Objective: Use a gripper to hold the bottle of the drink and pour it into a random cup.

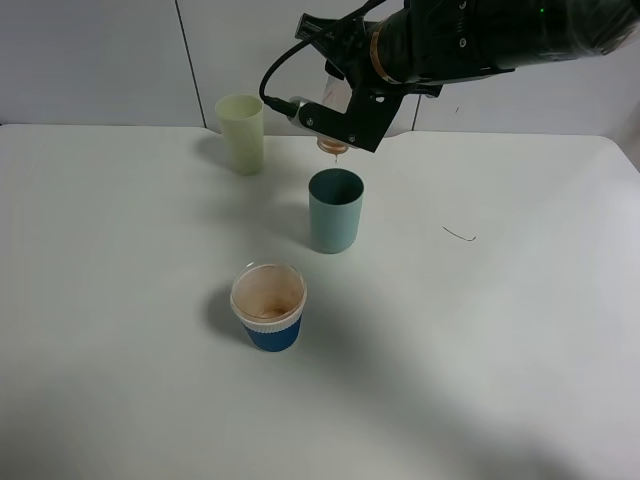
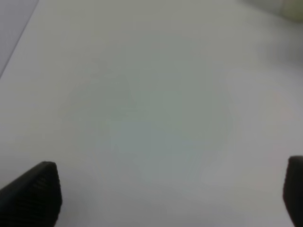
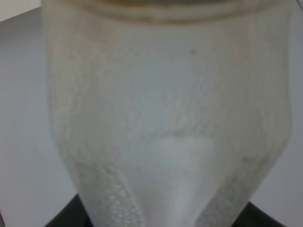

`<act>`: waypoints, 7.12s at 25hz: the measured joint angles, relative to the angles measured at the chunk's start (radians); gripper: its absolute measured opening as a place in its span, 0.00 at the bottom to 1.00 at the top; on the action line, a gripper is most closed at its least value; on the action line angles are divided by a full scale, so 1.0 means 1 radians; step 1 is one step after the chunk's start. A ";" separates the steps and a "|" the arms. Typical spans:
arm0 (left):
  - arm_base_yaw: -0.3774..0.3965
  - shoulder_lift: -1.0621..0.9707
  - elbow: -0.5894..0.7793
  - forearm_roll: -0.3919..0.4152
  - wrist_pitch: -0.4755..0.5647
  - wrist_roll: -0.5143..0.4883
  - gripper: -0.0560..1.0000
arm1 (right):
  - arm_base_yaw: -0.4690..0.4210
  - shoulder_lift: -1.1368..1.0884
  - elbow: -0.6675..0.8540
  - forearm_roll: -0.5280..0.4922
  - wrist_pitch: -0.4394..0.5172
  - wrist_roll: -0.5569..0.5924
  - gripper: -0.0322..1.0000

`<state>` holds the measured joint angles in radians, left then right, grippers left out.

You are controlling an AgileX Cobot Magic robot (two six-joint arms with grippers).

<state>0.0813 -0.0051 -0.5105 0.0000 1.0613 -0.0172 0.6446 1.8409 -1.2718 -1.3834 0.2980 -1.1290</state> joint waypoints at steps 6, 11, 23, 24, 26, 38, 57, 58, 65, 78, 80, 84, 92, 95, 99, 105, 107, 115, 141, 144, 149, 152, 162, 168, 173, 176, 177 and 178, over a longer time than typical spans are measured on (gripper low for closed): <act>0.000 0.000 0.000 0.000 0.000 0.000 0.93 | 0.000 0.000 0.000 0.025 0.007 0.080 0.39; 0.000 0.000 0.000 0.000 0.000 0.000 0.93 | 0.000 0.000 0.000 0.039 0.062 0.308 0.39; 0.000 0.000 0.000 0.000 0.000 0.000 0.93 | -0.017 -0.001 0.000 0.124 0.195 1.213 0.39; 0.000 0.000 0.000 0.000 0.000 0.000 0.93 | -0.024 -0.002 0.000 0.138 0.205 1.284 0.39; 0.000 0.000 0.000 0.000 0.000 0.000 0.93 | -0.037 -0.004 0.000 0.170 0.237 1.445 0.39; 0.000 0.000 0.000 0.000 0.000 0.000 0.93 | -0.151 -0.095 0.157 0.382 0.123 1.757 0.39; 0.000 0.000 0.000 0.000 0.000 0.000 0.93 | -0.371 -0.146 0.542 0.736 -0.504 1.346 0.39; 0.000 0.000 0.000 0.000 0.000 0.000 0.93 | -0.387 -0.146 0.561 0.783 -0.547 1.294 0.39; 0.000 0.000 0.000 0.000 0.000 0.000 0.93 | -0.488 -0.146 0.689 0.998 -0.761 1.097 0.39; 0.000 0.000 0.000 0.000 0.000 0.001 0.93 | -0.559 0.000 0.704 1.031 -0.965 1.090 0.39; 0.000 0.000 0.000 0.000 0.000 0.000 0.93 | -0.559 0.033 0.703 1.031 -0.992 1.090 0.39; 0.000 0.000 0.000 0.000 0.000 0.000 0.93 | -0.559 0.072 0.703 1.031 -1.033 1.090 0.39; 0.000 0.000 0.000 0.000 0.000 0.000 0.93 | -0.559 0.079 0.703 1.031 -1.047 1.089 0.39; 0.000 0.000 0.000 0.000 0.000 0.000 0.93 | -0.559 0.079 0.703 1.031 -1.047 1.089 0.39; 0.000 0.000 0.000 0.000 0.000 0.000 0.93 | -0.559 0.081 0.703 1.031 -1.038 1.089 0.52; 0.000 0.000 0.000 0.000 0.000 0.000 0.93 | -0.559 0.085 0.703 1.031 -1.030 1.089 0.80; 0.000 0.000 0.000 0.000 0.000 0.000 0.93 | -0.559 0.085 0.703 1.031 -1.029 1.089 0.82; 0.000 0.000 0.000 0.000 0.000 0.000 0.93 | -0.555 0.039 0.704 1.027 -0.992 1.129 0.83; 0.000 0.000 0.000 0.000 0.000 0.000 0.93 | -0.581 -0.824 0.706 1.031 -0.418 1.264 0.98; 0.000 0.000 0.000 0.000 0.000 0.000 0.93 | -0.637 -0.948 0.706 1.031 -0.308 1.253 0.98; 0.000 0.000 0.000 0.000 0.000 0.000 0.93 | -0.687 -1.146 0.706 1.033 -0.127 1.244 0.98; 0.000 0.000 0.000 0.000 0.000 0.000 0.93 | -0.687 -1.275 0.706 1.081 -0.047 1.239 0.98; 0.000 0.000 0.000 0.000 0.000 0.001 0.93 | -0.687 -1.723 0.706 1.189 0.293 1.239 0.98; 0.000 0.000 0.000 0.000 0.000 0.000 0.93 | -0.687 -1.842 0.706 1.191 0.571 1.197 0.98; 0.000 0.000 0.000 0.000 0.000 0.000 0.93 | -0.687 -1.843 0.706 1.247 0.763 1.096 0.98; 0.000 0.000 0.000 0.000 0.000 0.000 0.93 | -0.687 -1.843 0.706 1.294 0.835 1.042 0.98; 0.000 0.000 0.000 0.000 0.000 0.000 0.93 | -0.687 -1.843 0.706 1.300 0.854 1.030 0.98; 0.000 0.000 0.000 0.000 0.000 0.000 0.93 | -0.687 -1.843 0.706 1.310 0.864 1.020 0.98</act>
<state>0.0813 -0.0051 -0.5105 0.0000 1.0613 -0.0168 -0.0424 -0.0025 -0.5658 -0.0733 1.1622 -0.1086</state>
